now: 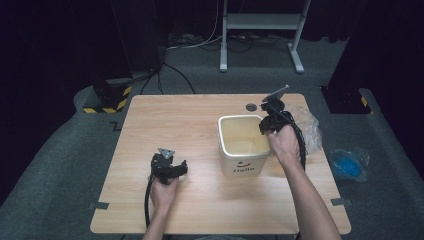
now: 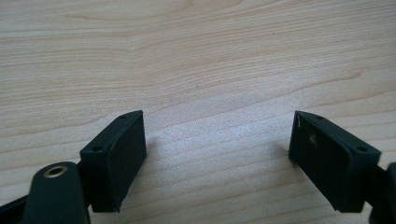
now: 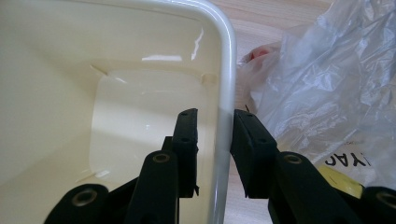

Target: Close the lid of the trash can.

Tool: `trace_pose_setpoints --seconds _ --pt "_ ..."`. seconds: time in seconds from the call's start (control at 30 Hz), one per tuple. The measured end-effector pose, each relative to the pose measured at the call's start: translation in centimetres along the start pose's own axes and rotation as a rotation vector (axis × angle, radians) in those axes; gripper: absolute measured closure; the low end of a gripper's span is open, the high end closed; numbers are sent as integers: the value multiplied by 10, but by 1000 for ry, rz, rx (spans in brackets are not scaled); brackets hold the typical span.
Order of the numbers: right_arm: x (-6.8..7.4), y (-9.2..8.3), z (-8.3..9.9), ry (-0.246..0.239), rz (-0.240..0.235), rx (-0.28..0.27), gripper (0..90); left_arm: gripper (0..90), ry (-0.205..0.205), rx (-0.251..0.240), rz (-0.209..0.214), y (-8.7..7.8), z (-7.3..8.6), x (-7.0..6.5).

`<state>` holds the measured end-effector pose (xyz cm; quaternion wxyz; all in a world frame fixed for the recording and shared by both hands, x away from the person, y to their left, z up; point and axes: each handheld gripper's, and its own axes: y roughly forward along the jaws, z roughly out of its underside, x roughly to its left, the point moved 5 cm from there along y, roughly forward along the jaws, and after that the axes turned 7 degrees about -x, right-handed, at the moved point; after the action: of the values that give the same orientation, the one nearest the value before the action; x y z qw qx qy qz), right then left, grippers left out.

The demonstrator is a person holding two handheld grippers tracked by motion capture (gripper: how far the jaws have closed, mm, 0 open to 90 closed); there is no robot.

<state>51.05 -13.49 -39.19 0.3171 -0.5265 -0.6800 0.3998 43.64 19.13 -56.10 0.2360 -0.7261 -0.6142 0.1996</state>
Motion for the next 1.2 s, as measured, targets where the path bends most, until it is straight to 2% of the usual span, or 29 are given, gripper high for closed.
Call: trace_pose_setpoints --seconds 0.47,0.73,1.1,1.2 --pt "4 -3 -1 -22 -17 -23 698 189 -2 -1 -1 0 0 0" --pt "-4 -5 1 -6 -13 -35 684 189 -2 -2 -2 0 0 0" --pt "-6 4 5 -2 -16 10 666 189 -2 -1 -2 0 0 0" --pt "-3 3 5 -10 -22 -1 668 189 -2 -1 -2 0 0 0"
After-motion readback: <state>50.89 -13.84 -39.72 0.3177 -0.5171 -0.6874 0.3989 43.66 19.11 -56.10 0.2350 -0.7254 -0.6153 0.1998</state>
